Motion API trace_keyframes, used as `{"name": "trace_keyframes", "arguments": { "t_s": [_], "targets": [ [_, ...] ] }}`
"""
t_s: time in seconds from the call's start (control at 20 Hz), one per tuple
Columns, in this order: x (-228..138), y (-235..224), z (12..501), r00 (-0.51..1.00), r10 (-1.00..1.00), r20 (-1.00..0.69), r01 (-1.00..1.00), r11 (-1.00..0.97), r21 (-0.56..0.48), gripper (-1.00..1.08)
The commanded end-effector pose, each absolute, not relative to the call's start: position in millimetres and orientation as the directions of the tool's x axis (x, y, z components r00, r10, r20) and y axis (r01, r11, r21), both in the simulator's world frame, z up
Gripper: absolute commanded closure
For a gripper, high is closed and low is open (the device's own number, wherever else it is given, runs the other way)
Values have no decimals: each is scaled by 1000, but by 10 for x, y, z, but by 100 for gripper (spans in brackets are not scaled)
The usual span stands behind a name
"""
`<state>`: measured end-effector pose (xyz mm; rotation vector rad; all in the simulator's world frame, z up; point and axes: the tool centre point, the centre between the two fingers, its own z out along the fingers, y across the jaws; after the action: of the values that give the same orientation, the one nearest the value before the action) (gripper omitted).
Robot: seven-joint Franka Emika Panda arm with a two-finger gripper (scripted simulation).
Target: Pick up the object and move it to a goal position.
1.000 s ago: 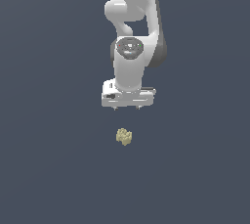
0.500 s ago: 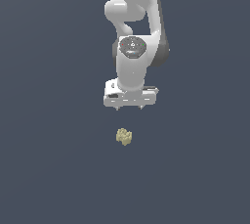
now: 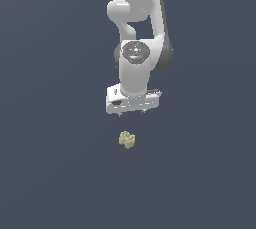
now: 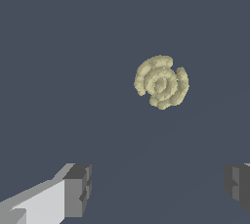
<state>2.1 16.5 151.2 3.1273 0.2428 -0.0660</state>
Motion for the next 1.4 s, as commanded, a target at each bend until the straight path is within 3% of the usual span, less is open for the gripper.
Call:
{"name": "trace_keyframes", "arguments": {
  "t_s": [0.0,1.35],
  "targets": [
    [60,157,1485,980,196,-41,196,-981,1,-92],
    [643,-1,1023,644,765,-7,765,-644,-2,-92]
  ]
}}
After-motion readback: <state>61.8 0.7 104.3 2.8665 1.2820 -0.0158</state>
